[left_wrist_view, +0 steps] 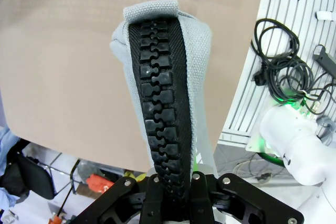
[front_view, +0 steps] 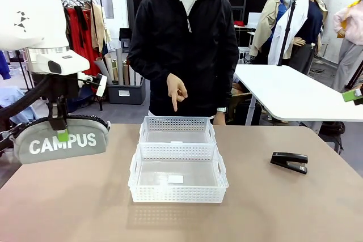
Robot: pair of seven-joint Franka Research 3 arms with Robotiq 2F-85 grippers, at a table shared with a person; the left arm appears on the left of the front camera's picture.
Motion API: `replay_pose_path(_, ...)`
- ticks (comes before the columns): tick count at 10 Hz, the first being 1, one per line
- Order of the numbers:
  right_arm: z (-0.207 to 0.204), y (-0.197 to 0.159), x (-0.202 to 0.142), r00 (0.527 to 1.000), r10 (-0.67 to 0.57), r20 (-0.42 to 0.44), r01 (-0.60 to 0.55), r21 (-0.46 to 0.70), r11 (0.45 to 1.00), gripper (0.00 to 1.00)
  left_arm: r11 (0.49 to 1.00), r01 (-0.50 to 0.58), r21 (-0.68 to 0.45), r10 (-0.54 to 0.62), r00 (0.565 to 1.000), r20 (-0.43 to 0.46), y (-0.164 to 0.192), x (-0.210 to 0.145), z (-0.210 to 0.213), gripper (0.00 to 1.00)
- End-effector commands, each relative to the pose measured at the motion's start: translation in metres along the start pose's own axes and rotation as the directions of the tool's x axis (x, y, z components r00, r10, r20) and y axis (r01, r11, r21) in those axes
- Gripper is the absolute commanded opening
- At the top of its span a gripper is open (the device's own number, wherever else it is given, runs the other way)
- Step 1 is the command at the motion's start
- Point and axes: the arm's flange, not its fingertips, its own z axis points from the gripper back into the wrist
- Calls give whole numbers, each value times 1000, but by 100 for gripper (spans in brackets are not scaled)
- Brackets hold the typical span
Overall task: Distribute items into two baskets.
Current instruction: Place the picked Pencil pouch into the Organizing basket as instructed by the person.
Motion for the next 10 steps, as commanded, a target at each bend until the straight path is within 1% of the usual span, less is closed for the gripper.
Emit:
replay_pose_path(1, 0, 0, 1, 1000, 11, 17, -11, 16, 1000, 100, 1000, -10, 8, 10, 1000, -6, 2, -1, 4, 0)
replay_pose_path(3, 0, 0, 1, 1000, 11, 17, -11, 16, 1000, 100, 1000, 0, 0, 0, 1000, 0, 0, 0, 0, 0)
replay_pose_path(4, 0, 0, 1, 1000, 11, 17, -11, 16, 1000, 100, 1000, 22, 1, -22, 999, 34, 20, 4, 10, 0)
replay_pose_path(5, 0, 0, 1, 1000, 11, 17, -11, 16, 1000, 100, 998, 55, -4, -55, 998, 42, 39, 11, 19, 0)
replay_pose_path(7, 0, 0, 1, 1000, 11, 17, -11, 16, 1000, 100, 993, 115, -13, -115, 993, -1, 64, 35, 27, 0)
replay_pose_path(9, 0, 0, 1, 1000, 11, 17, -11, 16, 1000, 100, 985, 173, -28, -173, 985, 2, 85, 58, 30, 0)
replay_pose_path(10, 0, 0, 1, 1000, 11, 17, -11, 16, 1000, 100, 981, 195, -21, -195, 981, 25, 99, 73, 31, 0)
